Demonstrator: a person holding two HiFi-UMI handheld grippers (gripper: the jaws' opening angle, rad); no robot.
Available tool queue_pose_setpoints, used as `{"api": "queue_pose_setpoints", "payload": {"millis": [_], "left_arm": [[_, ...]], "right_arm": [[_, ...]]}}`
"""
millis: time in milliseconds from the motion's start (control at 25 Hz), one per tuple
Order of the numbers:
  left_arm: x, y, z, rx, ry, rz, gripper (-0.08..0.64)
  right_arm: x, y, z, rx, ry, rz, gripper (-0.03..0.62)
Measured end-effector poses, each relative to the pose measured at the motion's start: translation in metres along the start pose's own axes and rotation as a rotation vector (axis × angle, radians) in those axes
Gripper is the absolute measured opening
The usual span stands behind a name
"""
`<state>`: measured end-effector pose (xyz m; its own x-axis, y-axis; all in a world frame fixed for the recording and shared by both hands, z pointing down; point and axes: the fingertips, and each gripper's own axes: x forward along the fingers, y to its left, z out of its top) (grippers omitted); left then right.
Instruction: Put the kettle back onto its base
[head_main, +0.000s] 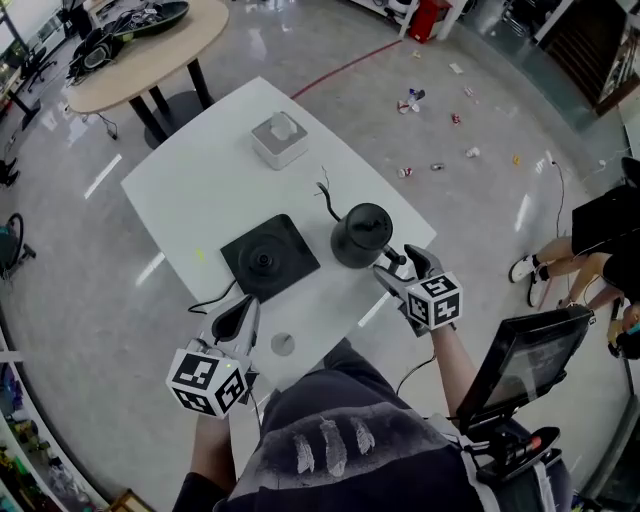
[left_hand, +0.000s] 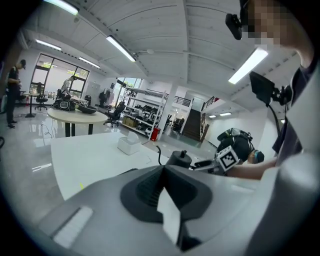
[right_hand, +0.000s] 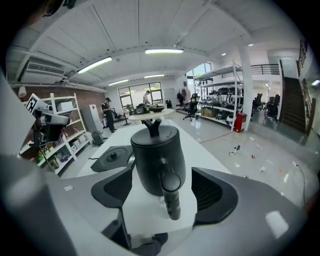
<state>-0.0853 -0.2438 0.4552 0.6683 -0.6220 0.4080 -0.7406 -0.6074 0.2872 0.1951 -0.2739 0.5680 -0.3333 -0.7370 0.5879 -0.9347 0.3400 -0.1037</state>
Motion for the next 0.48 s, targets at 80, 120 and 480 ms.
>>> {"api": "queue_pose_setpoints", "payload": {"millis": [80,120,480], "left_arm": [[-0.007,0.002,-0.004,-0.011,0.031,0.006,0.0],[-0.014,0.003,-0.011,-0.022,0.058,0.014,0.0],[0.005,0.012,-0.016,-0.026,0.039,-0.018,0.0]], "right_arm": [[0.009,0.003,-0.019,0.014,0.03,0.011,0.363],[0.013,0.011,-0.036,0.003,0.057,0.029,0.362],[0.037,0.012,-0.033,-0.089,0.084,0.046,0.217]]}}
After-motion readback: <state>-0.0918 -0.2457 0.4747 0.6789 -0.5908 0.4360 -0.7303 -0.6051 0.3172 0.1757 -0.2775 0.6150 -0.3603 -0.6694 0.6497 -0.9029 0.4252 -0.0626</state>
